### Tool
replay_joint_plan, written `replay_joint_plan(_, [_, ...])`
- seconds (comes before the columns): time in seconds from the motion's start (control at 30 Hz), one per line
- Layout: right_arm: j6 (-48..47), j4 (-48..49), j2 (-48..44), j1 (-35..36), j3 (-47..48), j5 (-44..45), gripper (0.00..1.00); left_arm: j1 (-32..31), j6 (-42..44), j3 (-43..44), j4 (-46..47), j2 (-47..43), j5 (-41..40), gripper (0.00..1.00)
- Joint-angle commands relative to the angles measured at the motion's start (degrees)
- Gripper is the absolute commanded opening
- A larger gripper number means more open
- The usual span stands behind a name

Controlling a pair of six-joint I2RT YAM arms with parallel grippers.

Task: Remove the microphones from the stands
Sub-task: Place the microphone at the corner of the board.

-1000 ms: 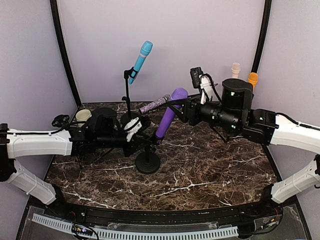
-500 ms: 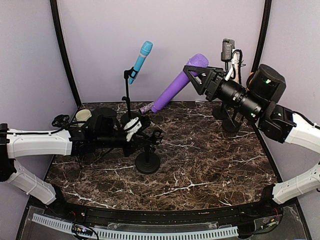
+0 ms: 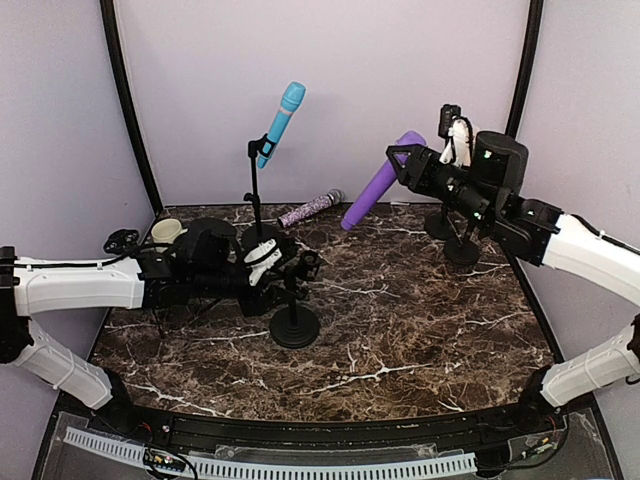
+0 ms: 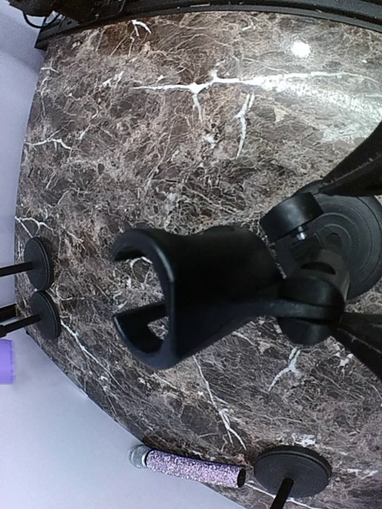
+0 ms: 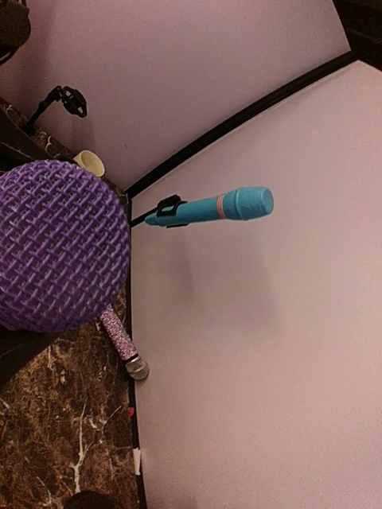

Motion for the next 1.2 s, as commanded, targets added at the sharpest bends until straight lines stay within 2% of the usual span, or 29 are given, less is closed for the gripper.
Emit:
replay_joint_plan(0.0, [11.03,4.52,4.72,-4.98,-4.3,-5.37,0.0,-0.22,-1.29,0.27,-3.65,-2.48,1.02,0.58])
replay_joint_plan(0.17, [19.52,11.35,13.25,-8.11,-7.07,-10.13,0.0,-0.2,-3.3,-0.04,-2.56,-6.99,1.6,0.69])
replay_joint_plan(0.4, [27.59,18.58,27.67,-11.3,-4.61,-16.61,0.02,-0.17,-10.31,-1.7,0.42,-13.6,1.47,0.72])
replay_joint_plan(0.57, [31.4,20.56,38.99,-14.01,0.77,-21.18,0.06,-0.21,-11.47,-3.52,1.6,-18.62,-2.71,0.72])
replay_joint_plan(0.73, [32.61,18.55,47.38,-15.77,7.46,-20.95,0.2,-0.16,-9.14,-3.48,0.64,-18.81,-5.33,0.73])
replay_joint_plan(0.9, [32.09,14.36,53.71,-16.54,14.8,-18.27,0.44,-0.2,-8.47,-3.33,0.38,-16.98,-4.23,0.73])
replay_joint_plan(1.17, [32.04,10.62,58.87,-17.66,21.84,-16.16,0.71,-0.15,-8.38,-3.13,0.1,-15.59,-3.1,0.73])
